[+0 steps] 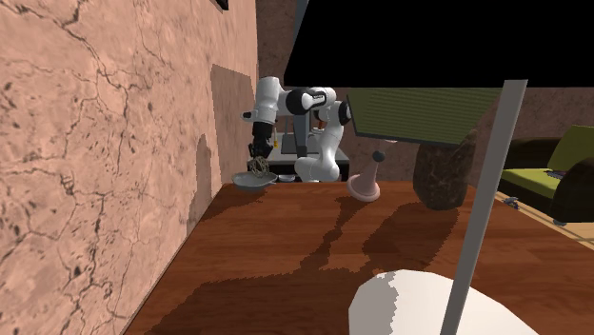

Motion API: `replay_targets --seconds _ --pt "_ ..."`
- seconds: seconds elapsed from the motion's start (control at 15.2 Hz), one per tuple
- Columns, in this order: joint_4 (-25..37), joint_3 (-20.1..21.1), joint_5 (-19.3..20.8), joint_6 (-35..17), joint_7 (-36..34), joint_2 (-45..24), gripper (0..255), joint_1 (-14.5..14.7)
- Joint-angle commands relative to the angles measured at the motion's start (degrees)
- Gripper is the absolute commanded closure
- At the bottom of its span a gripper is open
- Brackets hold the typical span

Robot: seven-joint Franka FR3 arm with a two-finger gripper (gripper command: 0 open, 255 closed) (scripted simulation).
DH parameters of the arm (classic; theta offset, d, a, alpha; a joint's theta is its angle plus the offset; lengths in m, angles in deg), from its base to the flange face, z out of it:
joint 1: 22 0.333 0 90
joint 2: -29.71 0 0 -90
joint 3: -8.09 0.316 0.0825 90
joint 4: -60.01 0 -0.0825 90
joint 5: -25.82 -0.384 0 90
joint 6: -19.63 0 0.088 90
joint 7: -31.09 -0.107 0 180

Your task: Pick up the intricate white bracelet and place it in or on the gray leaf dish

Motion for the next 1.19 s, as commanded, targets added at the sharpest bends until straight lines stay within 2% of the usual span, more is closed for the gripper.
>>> replay_targets --seconds 0.0,0.07,0.4,0.66,1.12 --pt "0.0 0.0 0.0 0.0 0.0 0.0 255 0.0" --pt "0.0 0.0 0.0 0.0 0.0 0.0 0 0.0" --pt "0.0 0.0 0.0 0.0 0.0 0.0 0 0.0" --pt "6.4 -0.4 0.4 7.5 -0.1 1.1 0 -0.2" --pt "6.4 -0.4 0.4 7.5 -0.1 1.1 0 -0.2"
